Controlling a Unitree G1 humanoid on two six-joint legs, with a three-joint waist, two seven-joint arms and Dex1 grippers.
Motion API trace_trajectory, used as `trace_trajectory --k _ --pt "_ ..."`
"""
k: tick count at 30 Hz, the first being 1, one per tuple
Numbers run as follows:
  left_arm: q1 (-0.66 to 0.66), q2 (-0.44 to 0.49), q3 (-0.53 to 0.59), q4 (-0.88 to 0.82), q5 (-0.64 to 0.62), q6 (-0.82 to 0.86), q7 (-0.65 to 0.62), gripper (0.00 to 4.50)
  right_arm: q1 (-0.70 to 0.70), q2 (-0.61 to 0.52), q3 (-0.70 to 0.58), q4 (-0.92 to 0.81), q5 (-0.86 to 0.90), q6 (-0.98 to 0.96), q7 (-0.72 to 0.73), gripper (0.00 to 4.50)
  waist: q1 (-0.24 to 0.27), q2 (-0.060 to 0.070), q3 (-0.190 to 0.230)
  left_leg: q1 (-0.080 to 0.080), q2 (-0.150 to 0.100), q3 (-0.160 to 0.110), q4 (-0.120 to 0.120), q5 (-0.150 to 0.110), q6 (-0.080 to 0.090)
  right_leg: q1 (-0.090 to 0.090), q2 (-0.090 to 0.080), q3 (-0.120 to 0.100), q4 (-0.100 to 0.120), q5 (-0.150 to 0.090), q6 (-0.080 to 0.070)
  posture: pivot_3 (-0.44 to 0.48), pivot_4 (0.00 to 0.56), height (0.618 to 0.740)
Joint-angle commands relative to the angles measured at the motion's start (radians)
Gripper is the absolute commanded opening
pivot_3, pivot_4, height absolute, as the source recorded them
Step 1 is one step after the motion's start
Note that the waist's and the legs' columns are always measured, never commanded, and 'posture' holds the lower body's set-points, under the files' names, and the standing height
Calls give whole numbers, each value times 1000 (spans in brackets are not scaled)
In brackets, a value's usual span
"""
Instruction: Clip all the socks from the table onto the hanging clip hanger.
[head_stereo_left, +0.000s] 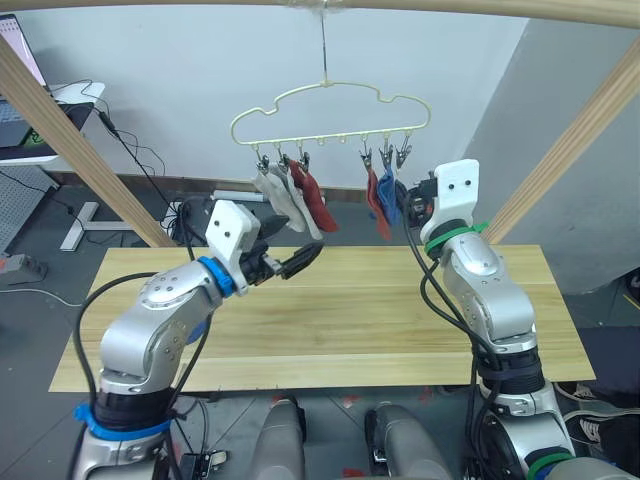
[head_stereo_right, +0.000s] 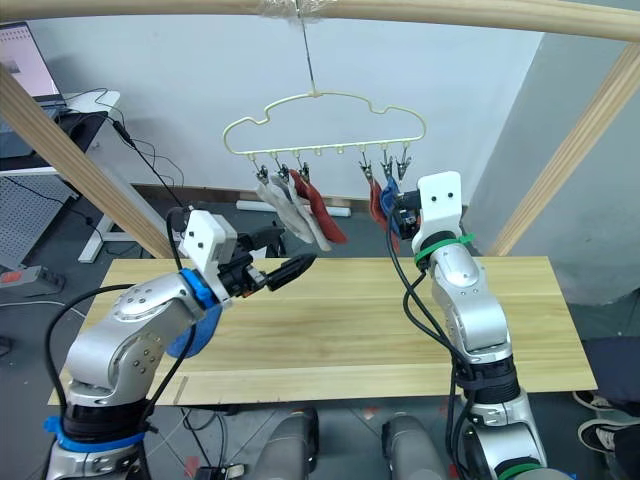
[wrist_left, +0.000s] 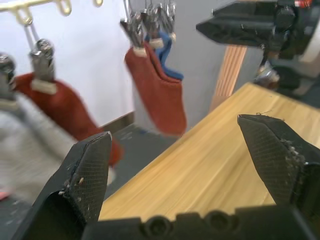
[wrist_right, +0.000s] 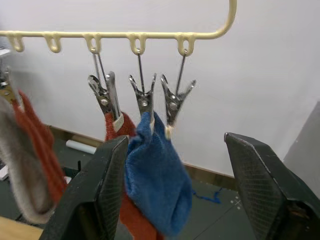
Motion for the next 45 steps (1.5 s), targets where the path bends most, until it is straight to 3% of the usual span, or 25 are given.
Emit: trace_trajectory --k 1,9,24,28,45 --pt "-10 2 54 -47 -78 -67 -79 4500 -40 25 -16 30 -38 -77 -41 3128 8 0 0 0 0 0 0 0 0 0 0 0 0 1 -1 125 225 740" --pt "-48 -25 85 -50 -167 -105 -84 4500 -105 83 -46 167 -76 -174 -114 3128 16 0 0 0 0 1 1 0 0 0 0 0 0 1 -1 135 224 740" --pt "-19 -6 59 -63 -149 -135 -78 4500 -194 124 -86 321 -77 -255 -158 3128 18 0 0 0 0 0 1 0 0 0 0 0 2 1 -1 145 227 740" --pt "-21 -7 57 -68 -152 -133 -74 4500 -213 124 -94 348 -77 -266 -169 2216 18 0 0 0 0 0 1 0 0 0 0 0 3 1 -1 147 228 740" --pt "-18 -11 49 -69 -143 -136 -70 4500 -250 135 -98 409 -75 -288 -173 2216 19 0 0 1 0 0 1 0 0 0 0 0 4 1 -1 153 228 740"
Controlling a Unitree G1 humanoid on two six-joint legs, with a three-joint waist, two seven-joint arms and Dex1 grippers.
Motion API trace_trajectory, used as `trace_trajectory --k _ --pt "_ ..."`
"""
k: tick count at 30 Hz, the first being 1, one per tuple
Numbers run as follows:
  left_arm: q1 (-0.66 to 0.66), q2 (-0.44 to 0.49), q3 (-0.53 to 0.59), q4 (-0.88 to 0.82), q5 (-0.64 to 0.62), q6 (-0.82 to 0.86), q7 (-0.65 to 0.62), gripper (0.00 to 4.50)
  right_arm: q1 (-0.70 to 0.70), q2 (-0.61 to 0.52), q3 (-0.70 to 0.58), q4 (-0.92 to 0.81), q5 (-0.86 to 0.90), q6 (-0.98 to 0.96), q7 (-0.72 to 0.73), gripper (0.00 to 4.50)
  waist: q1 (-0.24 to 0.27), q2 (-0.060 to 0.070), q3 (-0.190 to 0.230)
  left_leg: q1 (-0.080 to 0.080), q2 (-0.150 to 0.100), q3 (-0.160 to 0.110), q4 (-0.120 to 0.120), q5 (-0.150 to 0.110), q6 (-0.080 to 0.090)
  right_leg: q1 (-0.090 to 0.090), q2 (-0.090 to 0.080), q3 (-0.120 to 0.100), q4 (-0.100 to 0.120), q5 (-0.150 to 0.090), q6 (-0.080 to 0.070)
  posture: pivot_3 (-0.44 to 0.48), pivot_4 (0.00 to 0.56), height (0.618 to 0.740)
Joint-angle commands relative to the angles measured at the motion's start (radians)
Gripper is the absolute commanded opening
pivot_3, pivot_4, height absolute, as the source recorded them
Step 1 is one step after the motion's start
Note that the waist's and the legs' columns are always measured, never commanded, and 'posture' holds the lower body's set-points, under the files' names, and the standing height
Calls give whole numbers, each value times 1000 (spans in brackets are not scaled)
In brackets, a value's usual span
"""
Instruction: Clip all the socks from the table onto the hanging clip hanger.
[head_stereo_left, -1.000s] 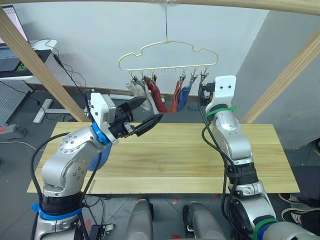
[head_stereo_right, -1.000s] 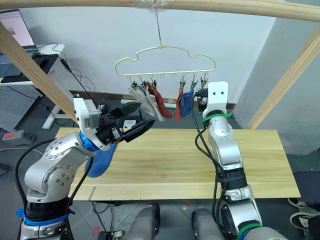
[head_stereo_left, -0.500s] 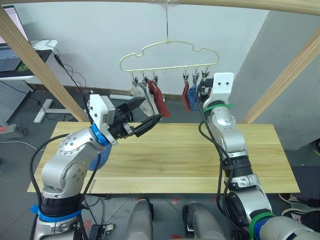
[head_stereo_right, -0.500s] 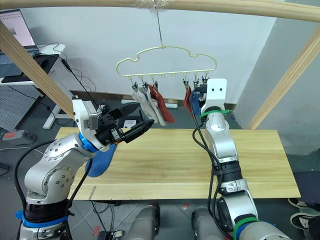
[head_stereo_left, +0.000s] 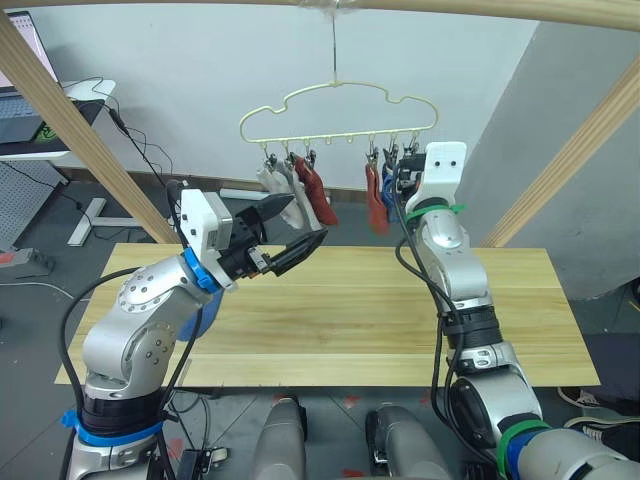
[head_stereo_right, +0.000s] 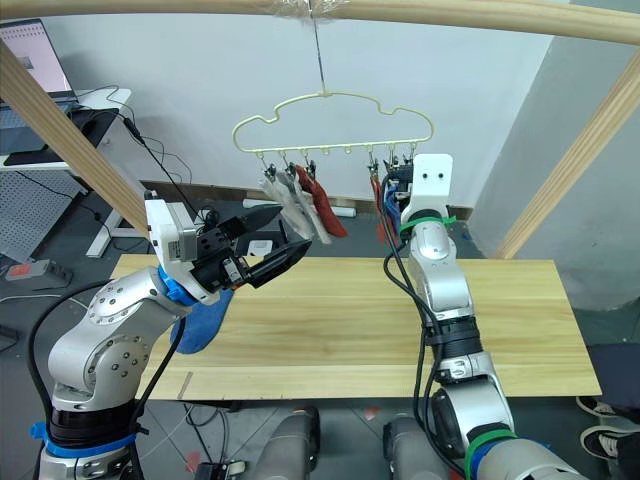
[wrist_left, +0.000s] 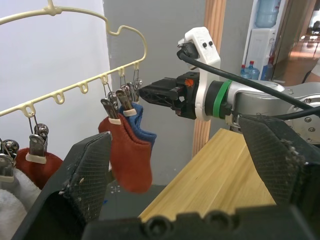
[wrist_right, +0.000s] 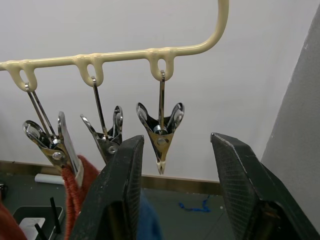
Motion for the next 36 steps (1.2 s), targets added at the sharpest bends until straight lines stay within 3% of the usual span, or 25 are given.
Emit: trace_trajectory --k 1,36 --pt "-5 3 -3 -31 -3 -21 0 4500 -29 7 -10 -5 -5 -34 -11 2216 0 0 0 0 0 0 0 0 0 0 0 0 0 0 0 153 227 740" --pt "-8 1 -30 -40 7 -23 23 4500 -166 68 -67 191 33 -98 -60 2216 10 0 0 0 0 0 0 0 0 0 0 0 2 0 0 168 225 740"
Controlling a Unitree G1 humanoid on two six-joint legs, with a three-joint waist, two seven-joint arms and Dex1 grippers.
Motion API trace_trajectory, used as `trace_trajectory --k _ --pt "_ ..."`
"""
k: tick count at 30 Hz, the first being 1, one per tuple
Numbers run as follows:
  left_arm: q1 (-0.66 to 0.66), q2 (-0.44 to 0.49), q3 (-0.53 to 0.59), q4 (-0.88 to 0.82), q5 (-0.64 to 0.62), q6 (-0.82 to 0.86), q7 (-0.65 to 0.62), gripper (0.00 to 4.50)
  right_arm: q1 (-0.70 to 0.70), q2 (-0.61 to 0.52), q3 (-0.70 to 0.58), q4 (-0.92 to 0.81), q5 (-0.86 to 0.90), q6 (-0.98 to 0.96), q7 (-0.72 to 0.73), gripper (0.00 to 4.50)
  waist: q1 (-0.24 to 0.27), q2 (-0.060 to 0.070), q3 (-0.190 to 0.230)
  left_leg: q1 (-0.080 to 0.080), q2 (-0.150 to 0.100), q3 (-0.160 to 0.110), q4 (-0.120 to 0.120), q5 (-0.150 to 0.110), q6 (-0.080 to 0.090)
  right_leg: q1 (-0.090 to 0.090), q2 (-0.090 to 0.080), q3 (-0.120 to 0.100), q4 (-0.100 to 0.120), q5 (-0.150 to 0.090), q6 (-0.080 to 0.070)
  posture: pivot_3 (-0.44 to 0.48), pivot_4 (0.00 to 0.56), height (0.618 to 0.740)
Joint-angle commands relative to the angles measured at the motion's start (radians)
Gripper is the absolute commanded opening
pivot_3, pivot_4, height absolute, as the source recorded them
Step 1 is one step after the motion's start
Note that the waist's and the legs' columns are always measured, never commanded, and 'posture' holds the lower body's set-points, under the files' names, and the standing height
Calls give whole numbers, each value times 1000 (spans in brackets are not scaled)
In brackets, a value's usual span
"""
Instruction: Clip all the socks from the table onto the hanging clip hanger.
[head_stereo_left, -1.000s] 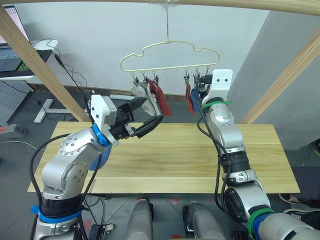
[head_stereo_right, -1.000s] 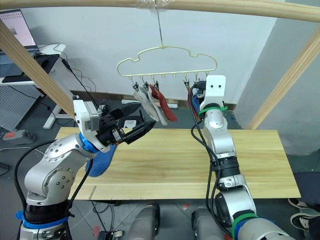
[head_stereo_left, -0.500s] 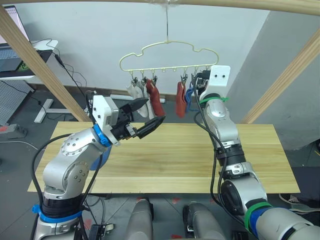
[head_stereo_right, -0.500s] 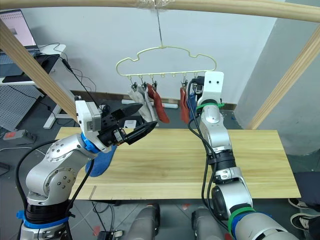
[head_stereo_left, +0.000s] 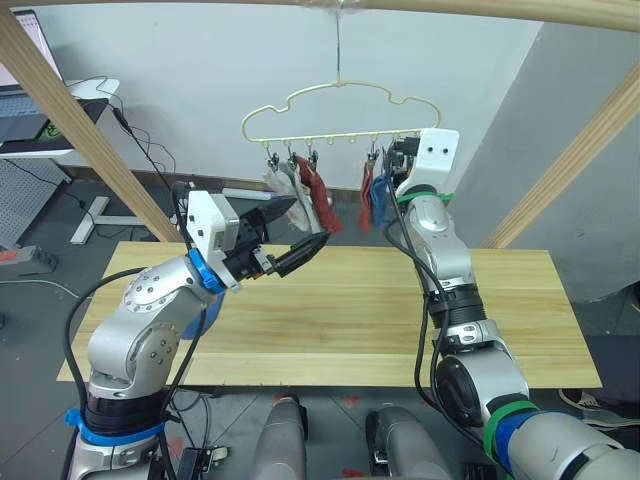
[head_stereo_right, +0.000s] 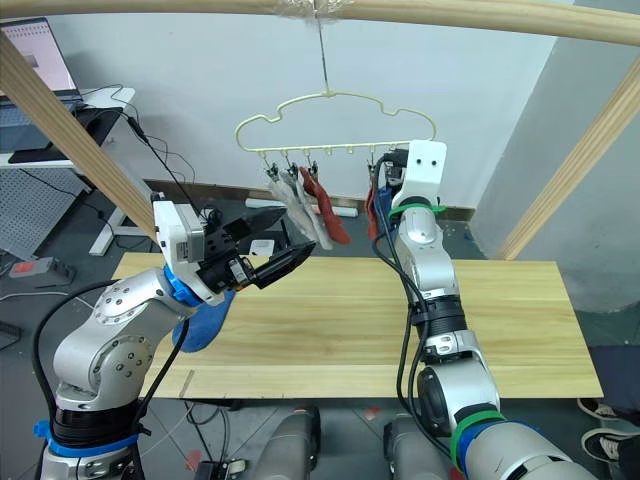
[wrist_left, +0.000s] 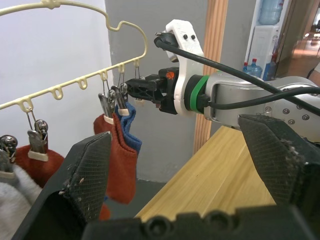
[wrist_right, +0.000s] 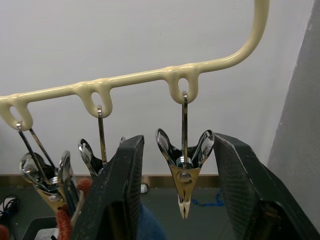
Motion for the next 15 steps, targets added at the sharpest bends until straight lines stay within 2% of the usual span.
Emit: trace_trajectory --k 1,10,13,15 --pt "-6 2 3 -40 2 -23 2 4500 -37 7 -6 -10 11 -29 1 2216 0 0 0 0 0 0 0 0 0 0 0 0 0 0 0 168 225 740" --pt "-1 1 1 -47 1 -20 6 4500 -44 5 -5 2 13 -39 4 2216 2 0 0 0 0 0 0 0 0 0 0 0 0 0 0 172 228 740" --pt "0 1 1 -47 1 -20 6 4500 -45 4 -4 5 13 -41 6 1706 2 0 0 0 0 0 0 0 0 0 0 0 0 0 0 172 228 740" --pt "0 0 0 -48 1 -19 7 4500 -45 2 -5 7 13 -42 8 999 2 0 0 0 0 0 0 0 0 0 0 0 0 0 0 173 231 740"
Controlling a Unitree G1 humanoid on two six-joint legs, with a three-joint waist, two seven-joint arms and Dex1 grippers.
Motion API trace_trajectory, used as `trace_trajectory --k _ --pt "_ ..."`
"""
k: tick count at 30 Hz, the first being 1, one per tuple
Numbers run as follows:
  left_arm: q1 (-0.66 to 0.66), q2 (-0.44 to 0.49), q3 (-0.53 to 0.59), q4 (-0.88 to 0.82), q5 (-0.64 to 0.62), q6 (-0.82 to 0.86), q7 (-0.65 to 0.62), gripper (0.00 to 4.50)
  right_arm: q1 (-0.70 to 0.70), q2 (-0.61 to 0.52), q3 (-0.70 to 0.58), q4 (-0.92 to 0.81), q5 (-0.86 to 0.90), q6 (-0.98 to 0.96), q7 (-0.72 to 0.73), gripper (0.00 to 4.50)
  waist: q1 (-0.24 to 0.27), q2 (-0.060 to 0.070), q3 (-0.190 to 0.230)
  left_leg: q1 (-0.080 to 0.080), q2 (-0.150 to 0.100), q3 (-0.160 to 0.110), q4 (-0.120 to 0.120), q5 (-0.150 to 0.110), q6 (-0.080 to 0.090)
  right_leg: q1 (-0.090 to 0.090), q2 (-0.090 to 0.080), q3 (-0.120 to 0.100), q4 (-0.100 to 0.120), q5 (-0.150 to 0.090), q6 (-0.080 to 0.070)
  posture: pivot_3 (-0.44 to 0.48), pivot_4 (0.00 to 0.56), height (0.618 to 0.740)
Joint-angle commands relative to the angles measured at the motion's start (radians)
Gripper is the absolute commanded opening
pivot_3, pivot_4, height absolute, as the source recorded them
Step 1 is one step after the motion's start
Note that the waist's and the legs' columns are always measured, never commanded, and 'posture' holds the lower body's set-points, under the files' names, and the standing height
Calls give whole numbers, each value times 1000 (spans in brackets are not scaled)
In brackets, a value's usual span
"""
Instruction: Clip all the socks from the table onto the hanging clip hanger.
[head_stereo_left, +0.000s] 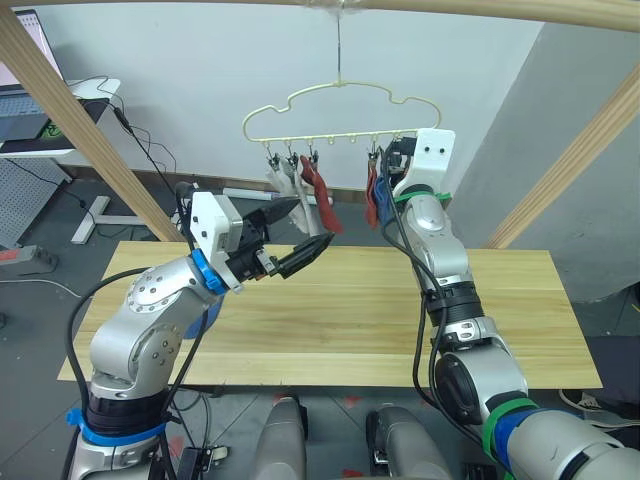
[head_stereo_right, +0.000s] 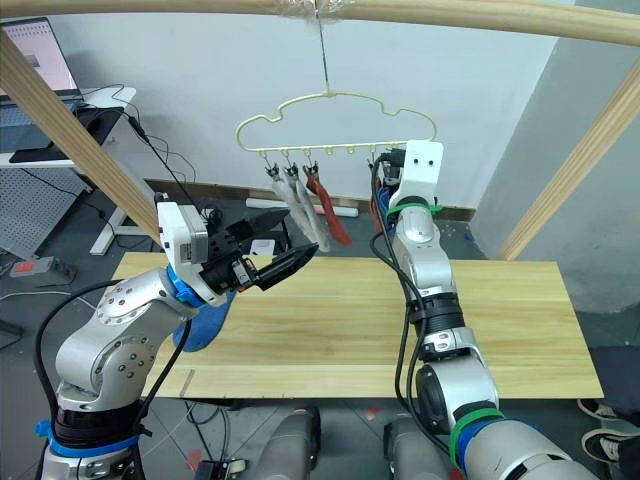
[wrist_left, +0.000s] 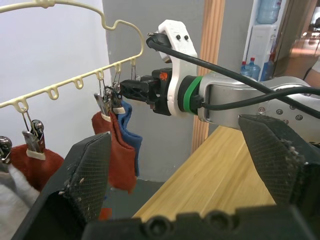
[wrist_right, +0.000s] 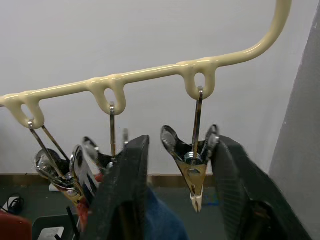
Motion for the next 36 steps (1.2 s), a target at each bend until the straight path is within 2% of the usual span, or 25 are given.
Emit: trace_trajectory --k 1,3,4,20,21,25,36 --pt "0 0 1 -42 0 -19 6 4500 -33 -2 -5 -14 8 -28 7 730 0 0 0 0 0 0 0 0 0 0 0 0 0 0 0 173 231 740" --pt "4 -1 0 -44 0 -20 6 4500 -33 -4 -4 -13 7 -28 7 151 0 0 0 0 0 0 0 0 0 0 0 0 0 0 0 173 231 740" --pt "6 -2 0 -45 0 -21 6 4500 -33 -5 -4 -12 6 -28 8 118 0 0 0 0 0 0 0 0 0 0 0 0 0 0 0 172 232 740" --pt "15 -1 -4 -43 2 -29 1 4500 -9 -14 12 -31 -14 -1 22 118 1 0 0 0 0 0 0 0 0 0 0 0 0 0 0 169 231 740" --pt "15 -1 -4 -43 2 -29 -1 4500 -9 -13 13 -33 -14 -2 23 859 1 0 0 0 0 0 0 0 0 0 0 0 0 0 0 166 229 740" --pt "13 0 -8 -38 5 -35 -4 4500 -11 -15 15 -34 -22 -5 18 2103 1 0 0 0 0 0 0 0 0 0 0 0 0 0 0 166 229 740" --pt "15 0 -8 -37 7 -36 -5 4500 -24 -17 17 -19 -31 -18 15 2103 1 0 0 0 0 0 0 0 0 0 0 0 0 0 0 167 229 740"
